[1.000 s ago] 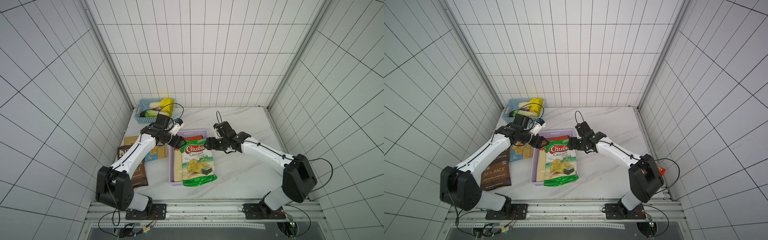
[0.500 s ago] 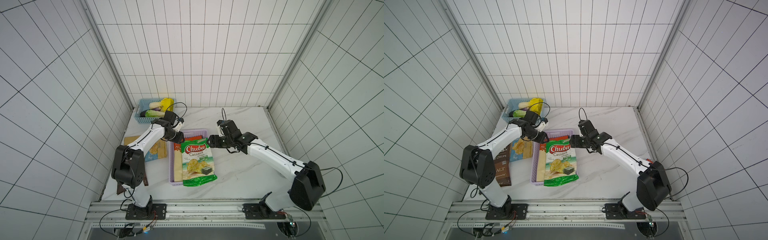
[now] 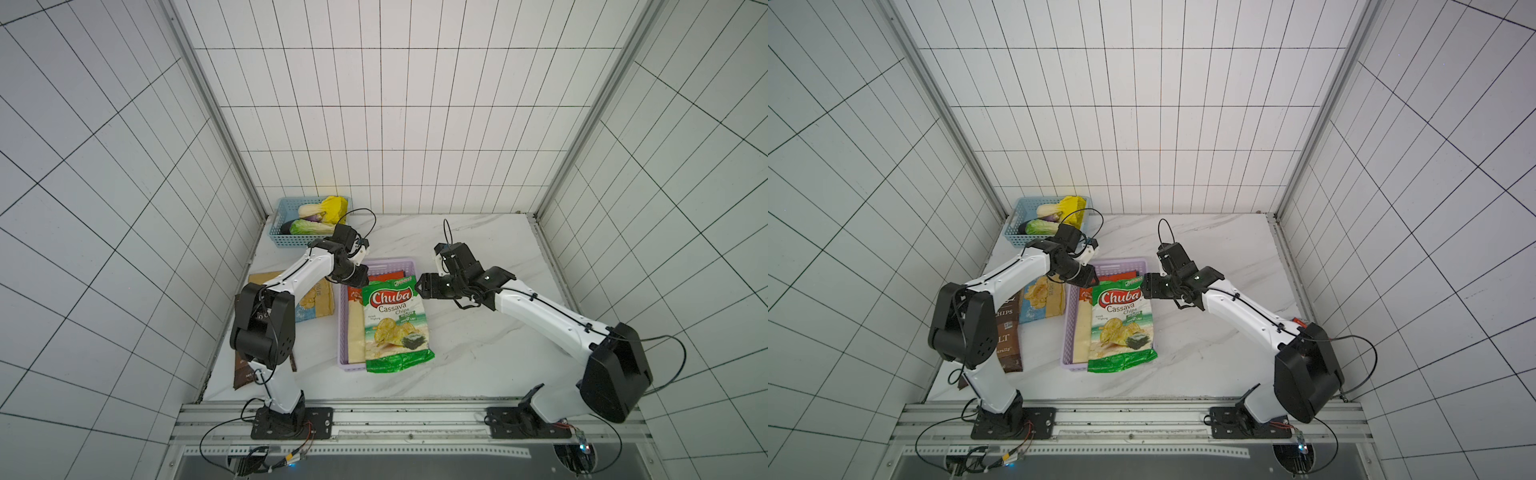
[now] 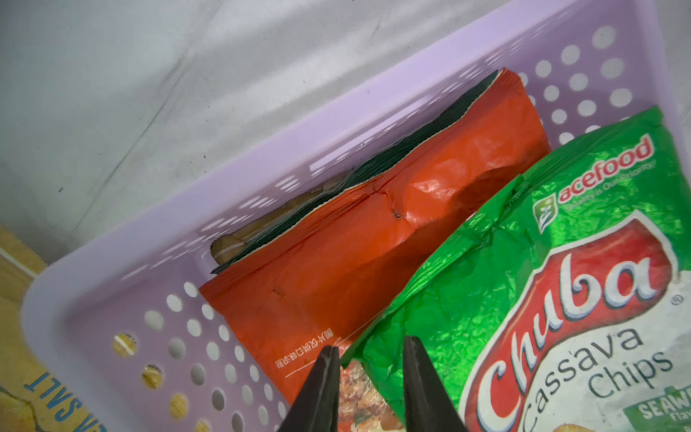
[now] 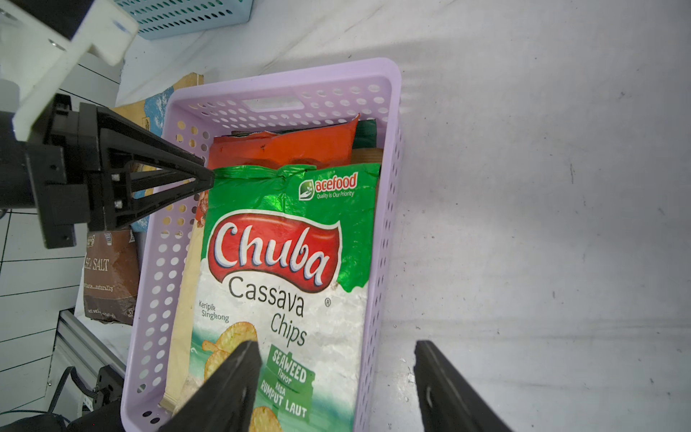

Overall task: Put the potato chips into the basket
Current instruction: Place the potato chip in the basket.

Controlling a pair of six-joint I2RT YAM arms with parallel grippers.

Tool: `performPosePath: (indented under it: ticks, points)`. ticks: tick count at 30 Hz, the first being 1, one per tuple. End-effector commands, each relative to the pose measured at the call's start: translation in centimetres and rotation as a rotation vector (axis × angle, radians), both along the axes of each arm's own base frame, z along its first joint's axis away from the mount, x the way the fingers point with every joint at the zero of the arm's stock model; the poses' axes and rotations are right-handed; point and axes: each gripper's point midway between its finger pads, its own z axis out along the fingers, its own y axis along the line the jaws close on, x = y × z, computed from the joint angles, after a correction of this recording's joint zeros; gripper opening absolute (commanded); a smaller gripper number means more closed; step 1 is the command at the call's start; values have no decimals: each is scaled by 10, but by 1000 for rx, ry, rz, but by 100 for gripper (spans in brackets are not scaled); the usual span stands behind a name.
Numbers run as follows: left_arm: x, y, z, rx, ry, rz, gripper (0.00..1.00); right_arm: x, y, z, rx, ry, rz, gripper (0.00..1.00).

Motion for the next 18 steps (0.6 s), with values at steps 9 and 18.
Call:
performPosePath:
  ticks: [9, 18]
  points:
    - [-1, -3, -15, 7, 7, -13, 27, -4, -9, -1, -1, -7, -6, 67]
    - [-7, -2, -14, 10, 10, -28, 8, -4, -9, 0, -3, -10, -6, 67]
